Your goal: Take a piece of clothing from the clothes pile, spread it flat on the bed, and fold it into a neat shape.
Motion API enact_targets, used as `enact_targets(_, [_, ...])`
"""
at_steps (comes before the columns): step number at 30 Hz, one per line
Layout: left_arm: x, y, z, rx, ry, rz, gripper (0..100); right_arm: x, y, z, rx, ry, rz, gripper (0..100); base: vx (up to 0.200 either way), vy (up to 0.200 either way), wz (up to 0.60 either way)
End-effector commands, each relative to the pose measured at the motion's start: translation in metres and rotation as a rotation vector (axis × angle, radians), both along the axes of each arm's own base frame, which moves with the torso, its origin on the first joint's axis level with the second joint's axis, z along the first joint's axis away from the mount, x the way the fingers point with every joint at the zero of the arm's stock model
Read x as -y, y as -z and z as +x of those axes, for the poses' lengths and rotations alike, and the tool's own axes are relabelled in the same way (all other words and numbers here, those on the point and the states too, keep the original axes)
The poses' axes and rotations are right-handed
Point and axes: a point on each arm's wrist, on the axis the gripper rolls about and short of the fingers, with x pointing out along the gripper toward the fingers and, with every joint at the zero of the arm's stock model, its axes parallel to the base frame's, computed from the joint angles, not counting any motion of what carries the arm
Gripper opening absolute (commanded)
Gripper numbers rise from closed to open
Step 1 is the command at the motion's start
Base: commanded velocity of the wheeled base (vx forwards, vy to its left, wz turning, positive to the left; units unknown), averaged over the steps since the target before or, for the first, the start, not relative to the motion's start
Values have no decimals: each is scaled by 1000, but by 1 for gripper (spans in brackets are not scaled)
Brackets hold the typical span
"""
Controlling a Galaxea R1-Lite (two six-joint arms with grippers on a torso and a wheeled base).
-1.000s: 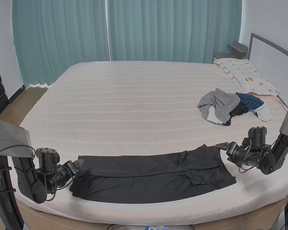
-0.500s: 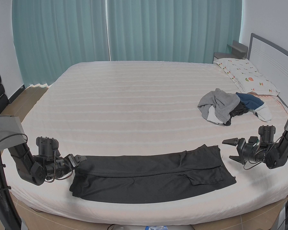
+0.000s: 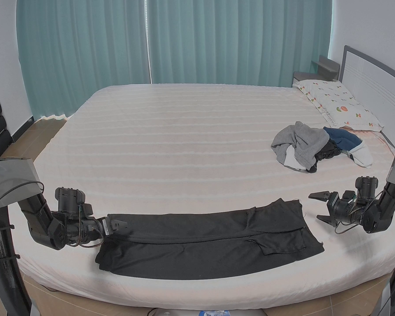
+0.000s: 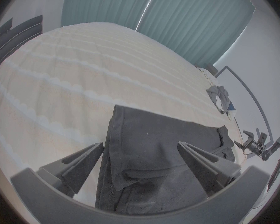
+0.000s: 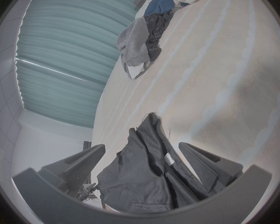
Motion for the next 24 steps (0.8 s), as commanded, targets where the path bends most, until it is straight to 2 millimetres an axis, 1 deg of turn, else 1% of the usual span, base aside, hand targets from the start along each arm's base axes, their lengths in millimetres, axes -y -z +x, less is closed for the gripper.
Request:
enact_targets(1, [0, 12, -3, -39, 3, 4, 100, -2, 8, -2, -21, -4, 1, 100, 0, 0, 0])
enact_targets(6, [1, 16, -4, -49, 21, 16, 100, -2, 9, -2, -19, -3, 2, 100, 0, 0, 0])
enact_targets(10, [1, 19, -10, -62, 42, 36, 100, -2, 9, -2, -20, -4, 1, 100, 0, 0, 0])
enact_targets(18, [1, 19, -9, -18, 57, 53, 100, -2, 9, -2, -19, -3, -1, 100, 0, 0, 0])
enact_targets(19, [1, 19, -10, -18, 57, 53, 0, -2, 9, -2, -19, -3, -1, 100, 0, 0, 0])
enact_targets(24, [3, 21, -13, -29, 60, 56, 0, -2, 9, -2, -19, -3, -1, 100, 0, 0, 0])
